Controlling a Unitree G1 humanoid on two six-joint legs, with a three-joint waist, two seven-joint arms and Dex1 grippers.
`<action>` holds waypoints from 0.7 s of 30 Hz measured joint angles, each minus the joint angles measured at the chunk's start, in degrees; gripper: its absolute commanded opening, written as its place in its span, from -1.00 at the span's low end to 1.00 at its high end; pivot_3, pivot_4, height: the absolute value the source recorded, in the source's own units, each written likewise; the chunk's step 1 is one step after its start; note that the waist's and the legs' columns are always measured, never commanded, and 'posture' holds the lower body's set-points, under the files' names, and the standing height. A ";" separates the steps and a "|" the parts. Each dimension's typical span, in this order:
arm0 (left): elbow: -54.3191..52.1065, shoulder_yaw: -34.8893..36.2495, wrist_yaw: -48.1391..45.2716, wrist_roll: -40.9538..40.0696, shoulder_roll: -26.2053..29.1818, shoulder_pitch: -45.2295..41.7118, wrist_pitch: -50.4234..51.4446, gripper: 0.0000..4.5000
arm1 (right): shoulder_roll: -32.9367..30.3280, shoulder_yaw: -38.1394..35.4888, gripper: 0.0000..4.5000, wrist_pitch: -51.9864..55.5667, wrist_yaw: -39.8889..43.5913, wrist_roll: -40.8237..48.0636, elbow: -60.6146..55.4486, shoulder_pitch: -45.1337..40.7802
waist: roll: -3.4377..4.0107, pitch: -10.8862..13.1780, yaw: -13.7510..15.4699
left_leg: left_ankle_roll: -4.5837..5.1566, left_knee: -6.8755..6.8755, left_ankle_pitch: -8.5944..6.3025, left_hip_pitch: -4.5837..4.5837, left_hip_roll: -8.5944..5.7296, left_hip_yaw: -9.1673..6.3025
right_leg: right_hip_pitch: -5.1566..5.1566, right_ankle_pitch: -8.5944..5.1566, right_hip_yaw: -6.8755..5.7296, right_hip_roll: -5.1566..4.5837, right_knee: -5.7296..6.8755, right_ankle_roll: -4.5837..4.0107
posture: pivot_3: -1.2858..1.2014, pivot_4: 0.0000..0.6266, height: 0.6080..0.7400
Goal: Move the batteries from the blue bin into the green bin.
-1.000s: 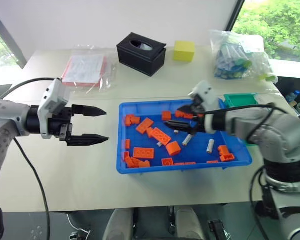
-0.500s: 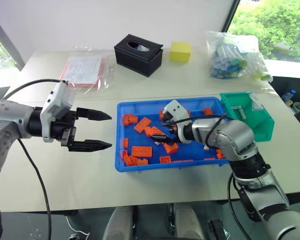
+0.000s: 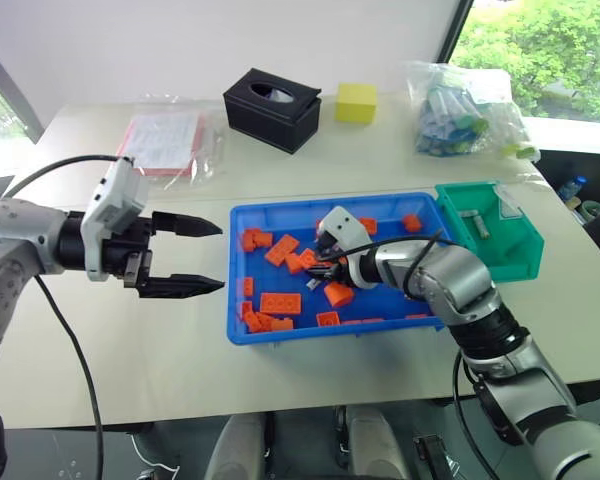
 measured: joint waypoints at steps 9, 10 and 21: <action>0.51 -0.88 0.48 0.14 -1.01 -1.40 -0.38 1.00 | 5.12 1.99 -0.45 -10.11 3.77 -4.75 12.30 -6.36 | 0.00 0.00 -0.08 | 0.00 -0.02 0.00 0.00 -0.01 0.00 | 0.00 0.01 0.00 0.01 0.00 0.01 | 0.03 -0.52 0.28; 0.53 -1.06 0.53 0.15 -1.02 -1.47 -0.46 1.00 | 6.04 2.59 -0.45 -11.60 4.11 -5.55 14.78 -7.02 | 0.01 0.01 -0.15 | 0.00 -0.02 0.00 0.00 -0.02 0.01 | -0.01 0.01 0.00 0.01 0.00 0.01 | 0.03 -0.52 0.28; 0.45 -1.17 1.65 0.01 -1.05 -1.55 -0.50 1.00 | 5.07 4.52 0.98 -21.52 14.72 -10.80 23.49 -13.12 | 0.04 0.04 -0.14 | 0.00 -0.02 0.00 -0.02 -0.02 0.00 | -0.06 0.01 0.02 0.02 0.03 0.02 | 0.03 -0.52 0.28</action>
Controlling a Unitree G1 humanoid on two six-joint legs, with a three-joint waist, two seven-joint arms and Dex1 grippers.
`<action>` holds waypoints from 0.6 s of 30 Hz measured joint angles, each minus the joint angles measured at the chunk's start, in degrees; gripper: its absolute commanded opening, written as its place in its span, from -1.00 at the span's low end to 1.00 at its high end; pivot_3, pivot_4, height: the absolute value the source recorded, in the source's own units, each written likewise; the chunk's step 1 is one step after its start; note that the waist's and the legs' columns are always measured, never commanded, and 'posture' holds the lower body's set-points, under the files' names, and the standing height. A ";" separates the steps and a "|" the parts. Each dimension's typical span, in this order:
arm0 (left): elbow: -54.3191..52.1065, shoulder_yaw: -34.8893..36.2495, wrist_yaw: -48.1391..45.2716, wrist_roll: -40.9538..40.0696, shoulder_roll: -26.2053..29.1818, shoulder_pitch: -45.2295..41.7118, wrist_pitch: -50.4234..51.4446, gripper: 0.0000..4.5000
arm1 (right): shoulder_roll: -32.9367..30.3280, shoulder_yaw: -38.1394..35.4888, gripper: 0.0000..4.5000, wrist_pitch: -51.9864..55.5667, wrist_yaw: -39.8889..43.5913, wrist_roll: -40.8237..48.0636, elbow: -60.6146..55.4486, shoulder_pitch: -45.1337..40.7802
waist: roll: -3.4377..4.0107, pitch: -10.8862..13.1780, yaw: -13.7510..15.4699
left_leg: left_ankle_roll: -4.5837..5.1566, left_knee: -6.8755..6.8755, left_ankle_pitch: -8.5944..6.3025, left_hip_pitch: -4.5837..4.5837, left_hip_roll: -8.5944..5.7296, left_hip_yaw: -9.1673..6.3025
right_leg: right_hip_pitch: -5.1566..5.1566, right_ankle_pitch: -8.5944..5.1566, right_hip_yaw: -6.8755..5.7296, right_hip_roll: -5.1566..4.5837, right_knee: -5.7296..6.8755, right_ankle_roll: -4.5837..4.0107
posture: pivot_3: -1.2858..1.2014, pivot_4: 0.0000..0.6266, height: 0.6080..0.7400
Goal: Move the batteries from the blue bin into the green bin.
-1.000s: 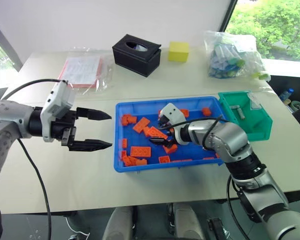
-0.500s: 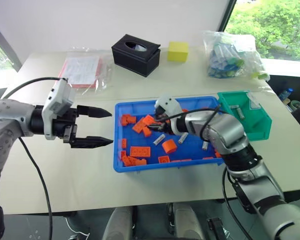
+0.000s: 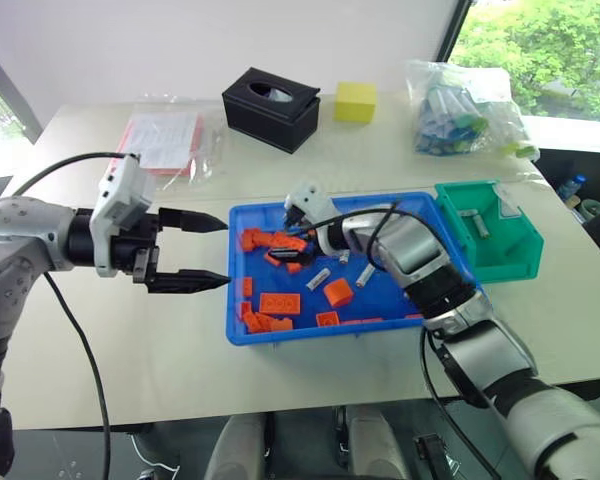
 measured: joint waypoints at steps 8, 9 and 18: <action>0.00 0.02 0.30 0.02 -0.03 0.06 -0.22 1.00 | -11.71 2.24 0.98 -12.03 21.82 -0.92 -3.71 1.76 | -0.02 0.01 -0.01 | 0.00 -0.01 0.00 0.01 0.00 0.02 | 0.02 -0.01 0.00 0.00 -0.02 0.01 | 0.03 -0.52 0.28; 0.00 0.02 0.34 0.03 -0.05 0.05 -0.27 1.00 | -11.94 2.80 0.98 -13.82 23.38 -1.50 -3.43 2.33 | -0.02 0.01 -0.08 | 0.00 -0.01 0.00 0.01 0.00 0.02 | 0.01 0.00 0.00 0.01 -0.01 0.02 | 0.03 -0.52 0.28; -0.14 0.02 0.58 0.09 -0.27 0.78 -0.72 1.00 | -10.23 5.42 0.98 -26.64 27.07 -9.32 5.68 4.19 | -0.03 0.03 -0.02 | -0.01 -0.01 0.00 0.00 0.02 0.04 | 0.00 0.00 0.01 0.01 -0.01 0.01 | 0.03 -0.52 0.28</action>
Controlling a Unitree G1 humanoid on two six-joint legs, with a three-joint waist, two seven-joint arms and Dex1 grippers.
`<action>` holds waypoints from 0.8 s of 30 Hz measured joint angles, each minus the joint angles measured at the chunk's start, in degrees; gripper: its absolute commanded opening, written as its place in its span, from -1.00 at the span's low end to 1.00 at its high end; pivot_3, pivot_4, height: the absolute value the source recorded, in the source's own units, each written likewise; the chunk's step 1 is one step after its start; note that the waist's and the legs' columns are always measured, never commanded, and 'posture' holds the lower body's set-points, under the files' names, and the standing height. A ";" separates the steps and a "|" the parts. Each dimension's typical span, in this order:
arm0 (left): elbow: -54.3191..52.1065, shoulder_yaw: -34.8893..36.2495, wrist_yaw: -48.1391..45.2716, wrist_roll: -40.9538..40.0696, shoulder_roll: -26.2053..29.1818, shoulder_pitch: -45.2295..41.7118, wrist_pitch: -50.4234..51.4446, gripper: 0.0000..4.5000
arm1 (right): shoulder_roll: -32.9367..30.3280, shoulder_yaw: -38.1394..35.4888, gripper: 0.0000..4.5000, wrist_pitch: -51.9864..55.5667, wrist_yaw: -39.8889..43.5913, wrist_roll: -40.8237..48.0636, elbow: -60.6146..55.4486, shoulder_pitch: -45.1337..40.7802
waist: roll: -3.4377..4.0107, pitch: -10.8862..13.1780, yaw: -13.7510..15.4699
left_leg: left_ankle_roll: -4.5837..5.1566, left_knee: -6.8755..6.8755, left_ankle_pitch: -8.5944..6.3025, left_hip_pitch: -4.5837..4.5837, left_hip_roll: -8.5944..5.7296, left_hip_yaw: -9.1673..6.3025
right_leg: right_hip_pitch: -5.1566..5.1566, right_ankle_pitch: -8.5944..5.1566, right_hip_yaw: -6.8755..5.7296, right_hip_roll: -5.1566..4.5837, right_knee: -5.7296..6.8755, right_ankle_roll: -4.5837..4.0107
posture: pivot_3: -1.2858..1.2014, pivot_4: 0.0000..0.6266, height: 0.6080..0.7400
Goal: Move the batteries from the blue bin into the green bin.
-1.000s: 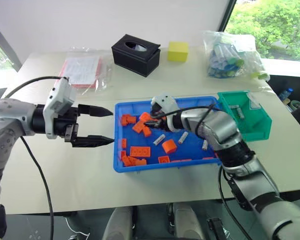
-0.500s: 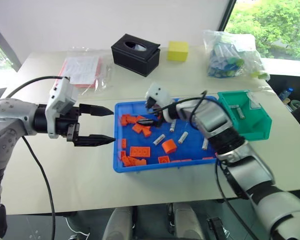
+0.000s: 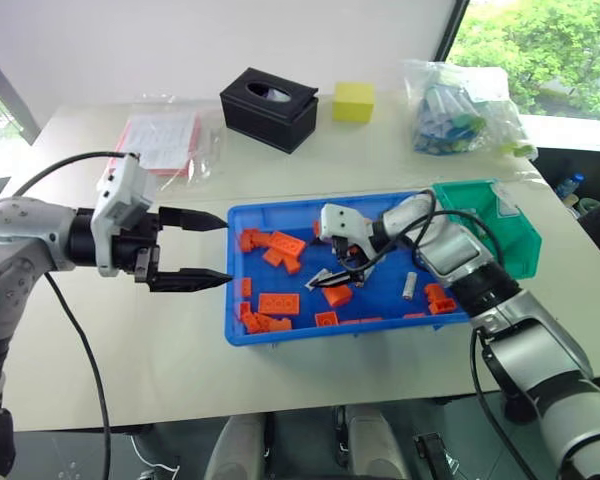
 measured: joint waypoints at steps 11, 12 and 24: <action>-0.01 0.06 0.57 -0.16 0.04 0.24 0.02 1.00 | 0.48 -0.16 0.98 -7.16 3.75 -3.50 1.52 2.17 | -0.01 0.02 0.09 | -0.01 0.00 0.00 0.00 0.00 -0.02 | 0.01 0.00 0.01 0.00 0.00 -0.01 | 0.03 -0.52 0.28; -0.02 0.06 0.60 -0.17 0.04 0.24 0.02 1.00 | 0.83 -0.21 0.87 -7.21 3.67 -3.67 1.59 2.17 | -0.01 0.02 0.08 | -0.01 0.00 0.00 0.00 0.00 -0.02 | 0.01 0.00 0.01 0.00 0.00 -0.01 | 0.03 -0.52 0.28; 0.36 -0.08 0.24 -0.17 -0.09 -1.28 -0.01 1.00 | 1.42 -3.33 -0.97 -0.15 4.38 -1.82 -4.08 4.02 | -0.01 0.03 0.16 | -0.02 0.01 0.00 0.01 0.00 -0.03 | 0.01 0.00 0.01 0.00 0.00 -0.01 | 0.03 -0.52 0.28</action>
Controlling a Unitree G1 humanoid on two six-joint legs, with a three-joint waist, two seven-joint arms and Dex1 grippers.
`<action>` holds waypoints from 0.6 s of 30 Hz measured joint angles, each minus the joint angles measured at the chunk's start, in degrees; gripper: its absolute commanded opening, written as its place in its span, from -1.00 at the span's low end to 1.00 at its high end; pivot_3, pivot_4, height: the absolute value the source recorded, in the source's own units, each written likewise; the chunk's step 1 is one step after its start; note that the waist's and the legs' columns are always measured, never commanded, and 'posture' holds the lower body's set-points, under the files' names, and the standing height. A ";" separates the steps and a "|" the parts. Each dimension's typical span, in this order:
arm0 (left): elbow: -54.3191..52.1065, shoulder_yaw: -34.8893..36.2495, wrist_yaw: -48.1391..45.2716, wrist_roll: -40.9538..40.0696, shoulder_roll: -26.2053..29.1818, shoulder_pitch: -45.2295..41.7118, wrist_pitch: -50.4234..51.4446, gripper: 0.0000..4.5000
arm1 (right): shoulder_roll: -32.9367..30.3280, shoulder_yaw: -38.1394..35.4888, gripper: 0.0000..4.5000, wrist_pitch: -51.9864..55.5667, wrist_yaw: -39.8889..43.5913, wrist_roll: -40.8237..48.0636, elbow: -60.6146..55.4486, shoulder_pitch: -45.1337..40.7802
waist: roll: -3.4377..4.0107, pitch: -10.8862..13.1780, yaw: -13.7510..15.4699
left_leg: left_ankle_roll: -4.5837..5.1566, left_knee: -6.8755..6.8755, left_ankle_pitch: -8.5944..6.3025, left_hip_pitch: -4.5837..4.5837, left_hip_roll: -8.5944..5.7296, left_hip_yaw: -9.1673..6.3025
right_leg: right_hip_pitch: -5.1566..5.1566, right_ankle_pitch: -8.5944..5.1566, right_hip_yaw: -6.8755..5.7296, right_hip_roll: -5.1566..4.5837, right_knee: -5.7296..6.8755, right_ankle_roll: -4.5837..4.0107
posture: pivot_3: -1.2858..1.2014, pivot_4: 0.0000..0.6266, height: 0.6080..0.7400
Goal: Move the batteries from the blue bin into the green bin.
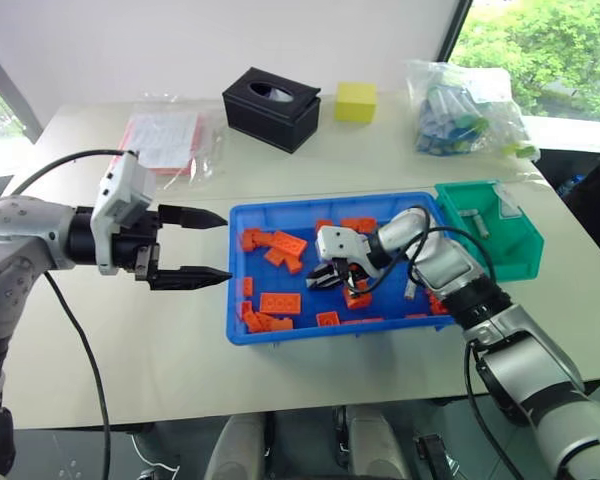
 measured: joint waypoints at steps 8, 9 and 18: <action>0.25 -1.33 -0.72 0.01 -1.67 -0.91 -0.17 1.00 | -3.15 -13.37 -0.97 18.74 -6.57 9.01 -16.05 0.57 | 0.00 0.04 0.34 | 0.00 0.01 0.00 -0.02 -0.01 0.00 | 0.01 0.00 0.00 -0.03 -0.02 0.00 | 0.03 -0.52 0.28; 0.22 -1.52 -0.82 0.03 -1.76 -0.89 -0.17 1.00 | -4.72 -16.04 -0.97 21.51 -7.99 10.23 -17.93 0.54 | 0.01 0.04 0.46 | -0.01 0.01 0.00 -0.03 -0.02 0.00 | 0.01 0.00 -0.01 -0.05 -0.03 -0.01 | 0.03 -0.52 0.28; 0.61 -3.46 -2.06 0.50 -2.38 -0.97 -1.03 1.00 | -24.32 -34.91 -0.97 30.56 -18.82 10.37 -19.87 10.39 | -0.03 0.06 1.45 | 0.01 -0.01 -0.03 -0.05 -0.03 0.19 | 0.00 -0.12 -0.01 -0.16 -0.13 -0.20 | 0.03 -0.52 0.28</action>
